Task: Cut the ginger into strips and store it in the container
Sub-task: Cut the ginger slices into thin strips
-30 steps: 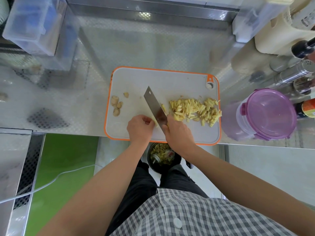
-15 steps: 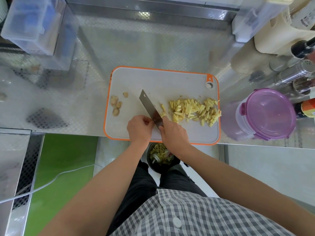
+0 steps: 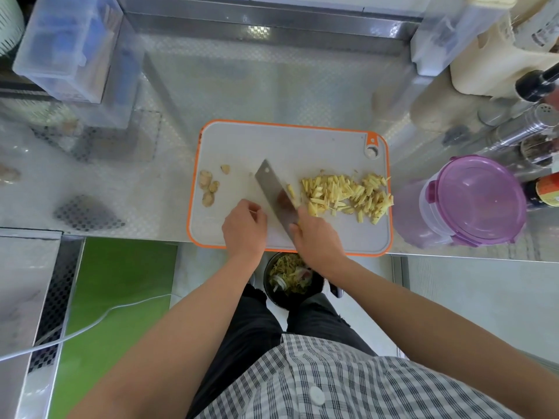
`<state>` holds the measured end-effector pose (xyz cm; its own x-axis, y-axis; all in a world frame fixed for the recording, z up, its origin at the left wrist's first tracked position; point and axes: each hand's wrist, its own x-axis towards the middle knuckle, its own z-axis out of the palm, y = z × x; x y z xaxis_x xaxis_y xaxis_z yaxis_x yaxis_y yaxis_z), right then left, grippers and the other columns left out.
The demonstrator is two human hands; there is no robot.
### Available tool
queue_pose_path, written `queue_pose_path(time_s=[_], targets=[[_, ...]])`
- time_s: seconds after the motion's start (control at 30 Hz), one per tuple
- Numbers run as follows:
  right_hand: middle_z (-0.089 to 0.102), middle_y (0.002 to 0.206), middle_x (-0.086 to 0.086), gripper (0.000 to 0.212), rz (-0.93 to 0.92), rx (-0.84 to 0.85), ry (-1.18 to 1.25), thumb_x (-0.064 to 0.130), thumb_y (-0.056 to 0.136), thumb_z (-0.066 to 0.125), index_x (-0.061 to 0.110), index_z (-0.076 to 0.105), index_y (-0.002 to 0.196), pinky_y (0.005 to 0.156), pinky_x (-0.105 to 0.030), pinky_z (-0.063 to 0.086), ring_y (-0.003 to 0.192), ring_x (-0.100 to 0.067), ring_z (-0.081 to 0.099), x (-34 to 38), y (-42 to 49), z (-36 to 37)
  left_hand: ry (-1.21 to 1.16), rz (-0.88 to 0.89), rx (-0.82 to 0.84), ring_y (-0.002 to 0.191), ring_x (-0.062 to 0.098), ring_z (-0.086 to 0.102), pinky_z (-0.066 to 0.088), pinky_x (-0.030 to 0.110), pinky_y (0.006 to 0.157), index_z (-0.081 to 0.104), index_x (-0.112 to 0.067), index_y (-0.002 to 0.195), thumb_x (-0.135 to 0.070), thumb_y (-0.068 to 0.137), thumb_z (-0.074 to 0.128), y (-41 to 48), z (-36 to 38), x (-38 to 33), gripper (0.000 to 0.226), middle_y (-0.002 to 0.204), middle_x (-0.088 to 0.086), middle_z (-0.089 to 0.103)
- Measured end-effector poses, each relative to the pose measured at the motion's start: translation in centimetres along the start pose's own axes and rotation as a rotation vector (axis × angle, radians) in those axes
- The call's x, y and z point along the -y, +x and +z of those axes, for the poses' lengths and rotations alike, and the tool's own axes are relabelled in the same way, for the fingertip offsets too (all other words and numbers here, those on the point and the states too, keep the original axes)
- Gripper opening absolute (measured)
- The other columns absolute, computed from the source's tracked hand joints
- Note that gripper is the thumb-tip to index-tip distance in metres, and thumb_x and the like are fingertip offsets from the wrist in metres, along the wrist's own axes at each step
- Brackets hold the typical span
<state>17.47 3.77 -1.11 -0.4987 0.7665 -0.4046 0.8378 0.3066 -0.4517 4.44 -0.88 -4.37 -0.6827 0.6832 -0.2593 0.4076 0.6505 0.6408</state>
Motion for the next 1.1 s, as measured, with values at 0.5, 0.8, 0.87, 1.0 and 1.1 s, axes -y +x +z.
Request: queue_pose_path(time_s=[0.5,0.8,0.87,1.0,1.1], targets=[[0.047,0.075,-0.005,0.012,0.142,-0.211,0.054,0.021,0.097,0.043,0.01,0.042,0.093,0.056,-0.033,0.034,0.069,-0.029,0.049,-3.8,0.0,-2.6,0.015,0.147,0.155,0.077,0.017,0.058,0.036,0.024,0.068,0.065,-0.013,0.091,-0.021,0.094,0.052,0.8,1.5,-2.0,0.015,0.077,-0.005,0.061],[0.045,0.097,-0.008,0.047,-0.042,-0.365,-0.201,0.01,0.078,0.065,0.013,0.05,0.123,0.046,-0.027,0.03,0.05,-0.017,0.035,-1.5,-0.4,-2.9,-0.313,0.176,0.251,0.062,0.022,0.062,0.051,0.037,0.059,0.062,-0.007,0.075,-0.03,0.098,0.046,-0.2,2.0,-8.2,0.035,0.068,0.006,0.064],[0.039,0.104,-0.005,0.054,-0.165,-0.23,-0.023,0.012,0.081,0.058,0.016,0.042,0.133,0.052,-0.031,0.038,0.063,-0.023,0.048,-2.3,-0.8,-2.8,-0.233,0.172,0.194,0.057,0.02,0.048,0.039,0.035,0.056,0.048,-0.01,0.062,-0.015,0.096,0.045,0.0,2.5,-8.2,0.035,0.058,0.003,0.051],[0.034,0.135,-0.002,0.06,-0.182,-0.261,0.197,0.052,0.092,0.031,0.031,0.03,0.147,0.099,-0.033,0.034,0.118,-0.02,0.039,-4.5,-1.1,-4.2,-0.182,0.147,0.15,0.051,0.013,0.032,0.021,0.032,0.051,0.032,-0.016,0.056,-0.01,0.096,0.042,-0.1,2.6,-8.3,0.042,0.054,0.0,0.036],[-0.001,0.157,0.01,0.057,-0.172,-0.203,0.126,0.06,0.09,0.011,0.05,0.013,0.147,0.108,-0.039,0.009,0.138,-0.013,0.006,-4.1,-0.4,-4.1,-0.267,0.171,0.156,0.052,0.012,0.036,0.026,0.032,0.052,0.036,-0.018,0.057,-0.011,0.097,0.042,-0.2,2.6,-8.9,0.042,0.055,-0.002,0.041]])
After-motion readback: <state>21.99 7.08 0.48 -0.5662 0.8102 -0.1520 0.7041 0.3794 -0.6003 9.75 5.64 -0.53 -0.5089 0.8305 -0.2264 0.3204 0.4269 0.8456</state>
